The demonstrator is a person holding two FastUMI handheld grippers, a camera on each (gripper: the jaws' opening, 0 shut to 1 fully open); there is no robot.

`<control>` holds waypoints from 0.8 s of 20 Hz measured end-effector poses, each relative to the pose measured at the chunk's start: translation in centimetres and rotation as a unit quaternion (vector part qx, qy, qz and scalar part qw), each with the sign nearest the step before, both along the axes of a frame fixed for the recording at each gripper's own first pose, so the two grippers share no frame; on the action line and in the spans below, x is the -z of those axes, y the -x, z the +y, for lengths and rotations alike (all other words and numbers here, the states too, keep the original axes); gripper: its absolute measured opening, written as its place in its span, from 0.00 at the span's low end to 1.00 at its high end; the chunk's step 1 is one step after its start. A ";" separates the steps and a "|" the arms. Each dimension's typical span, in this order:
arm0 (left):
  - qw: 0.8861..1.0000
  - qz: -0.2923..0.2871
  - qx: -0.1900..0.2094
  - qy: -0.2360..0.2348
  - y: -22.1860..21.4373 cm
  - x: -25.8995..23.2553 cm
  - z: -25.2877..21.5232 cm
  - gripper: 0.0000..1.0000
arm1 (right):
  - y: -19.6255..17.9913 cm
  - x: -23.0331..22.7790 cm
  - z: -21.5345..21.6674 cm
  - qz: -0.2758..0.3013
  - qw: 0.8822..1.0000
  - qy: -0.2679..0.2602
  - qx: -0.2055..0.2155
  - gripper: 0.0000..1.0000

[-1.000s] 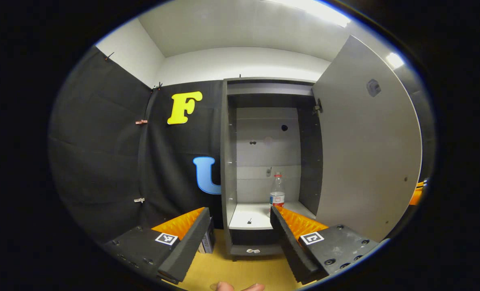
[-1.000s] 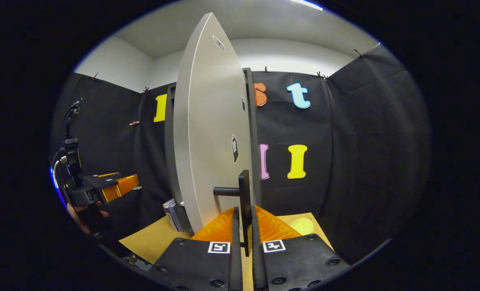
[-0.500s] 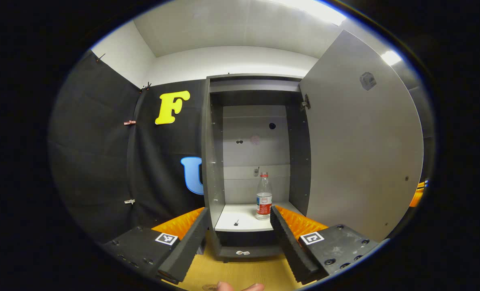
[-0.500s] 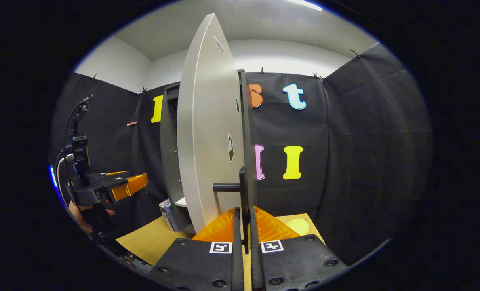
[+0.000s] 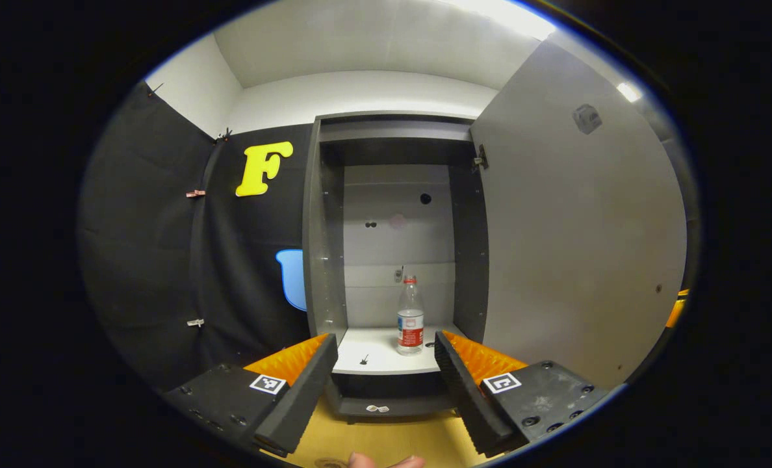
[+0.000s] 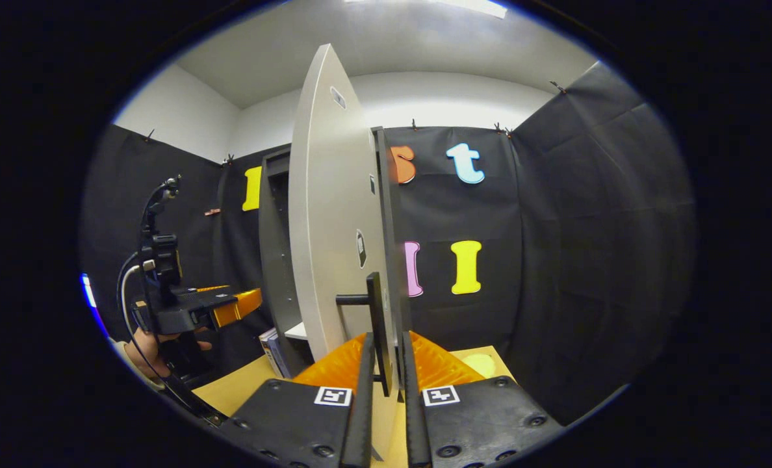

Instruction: Open the cabinet door with the right hand, grasp the bottle in the cabinet with the left hand and place it on the coaster, then close the cabinet door with the right hand.

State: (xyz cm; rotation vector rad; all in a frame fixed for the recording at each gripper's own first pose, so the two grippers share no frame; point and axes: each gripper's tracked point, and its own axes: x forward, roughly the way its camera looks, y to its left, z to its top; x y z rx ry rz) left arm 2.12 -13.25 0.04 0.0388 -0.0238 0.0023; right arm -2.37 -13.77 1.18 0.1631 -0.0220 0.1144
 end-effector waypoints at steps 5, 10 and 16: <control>1.000 0.000 0.015 -0.003 -1.4 0.0 -1.4 0.94 | -0.8 1.0 -6.0 0.009 0.994 -0.052 0.095 0.51; 0.999 -0.003 0.044 -0.015 -4.6 0.7 -3.7 0.94 | -0.7 2.7 -8.8 0.021 0.989 -0.012 0.146 0.88; 0.998 -0.003 0.061 -0.004 -11.6 2.2 -5.5 0.94 | -1.3 3.9 -10.1 0.023 0.986 0.020 0.163 0.98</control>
